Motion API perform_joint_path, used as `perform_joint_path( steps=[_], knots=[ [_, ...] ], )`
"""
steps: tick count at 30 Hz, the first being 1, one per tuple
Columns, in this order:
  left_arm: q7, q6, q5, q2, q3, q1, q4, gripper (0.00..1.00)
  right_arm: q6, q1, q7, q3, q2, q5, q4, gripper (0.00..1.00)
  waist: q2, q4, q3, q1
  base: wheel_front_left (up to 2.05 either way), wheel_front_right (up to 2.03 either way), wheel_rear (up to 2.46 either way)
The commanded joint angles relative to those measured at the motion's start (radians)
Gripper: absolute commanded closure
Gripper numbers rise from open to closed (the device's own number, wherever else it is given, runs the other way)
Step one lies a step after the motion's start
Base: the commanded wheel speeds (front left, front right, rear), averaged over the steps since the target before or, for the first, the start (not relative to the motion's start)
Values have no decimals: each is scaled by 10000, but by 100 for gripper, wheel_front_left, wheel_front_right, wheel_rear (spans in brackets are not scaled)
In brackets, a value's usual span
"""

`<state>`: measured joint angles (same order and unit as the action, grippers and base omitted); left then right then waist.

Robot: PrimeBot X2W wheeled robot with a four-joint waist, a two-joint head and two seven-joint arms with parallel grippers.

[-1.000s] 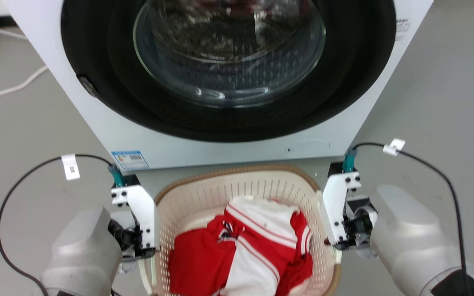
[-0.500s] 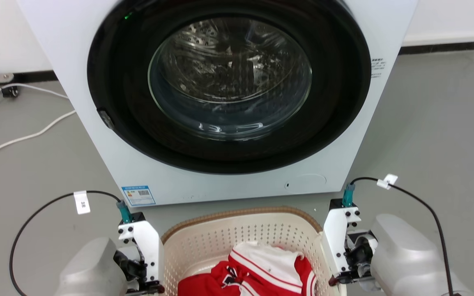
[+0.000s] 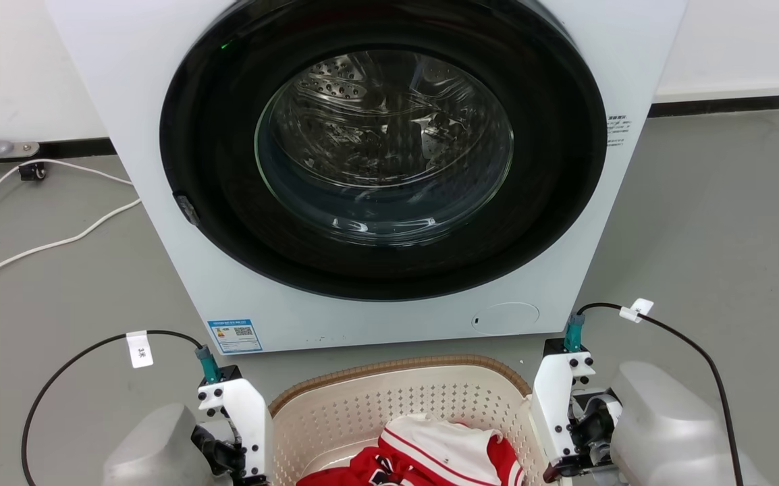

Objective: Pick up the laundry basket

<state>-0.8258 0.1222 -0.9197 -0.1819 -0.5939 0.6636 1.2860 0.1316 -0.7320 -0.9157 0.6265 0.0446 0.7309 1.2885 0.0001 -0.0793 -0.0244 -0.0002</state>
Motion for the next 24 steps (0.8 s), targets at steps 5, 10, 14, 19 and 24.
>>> perform_joint_path(
  steps=[5, 10, 14, 19, 24],
  knots=[
    [-65, -39, -60, 24, -26, -56, 21, 100, -16, 135, 93, -119, 88, -146, 7, 100, -1, 69, -31, 2, 0, 0, 0],
    [-90, -60, -126, 49, -8, -95, 24, 100, -16, 133, 164, -198, 88, -273, 7, 100, -1, 110, -26, 2, 0, 0, 0],
    [-118, -67, -177, 90, -3, -138, 25, 100, -16, 145, 169, -270, 86, -328, 7, 100, -1, 134, -26, 2, 0, 0, 0],
    [-124, -93, -204, 110, -12, -142, 23, 100, -16, 188, 99, -380, 82, -375, 7, 100, -1, 150, -35, 2, 0, 0, 0],
    [-139, -103, -264, 116, -18, -146, 25, 100, -16, 206, 21, -491, 80, -475, 6, 100, -1, 153, -43, 2, 0, 0, 0]
  ],
)
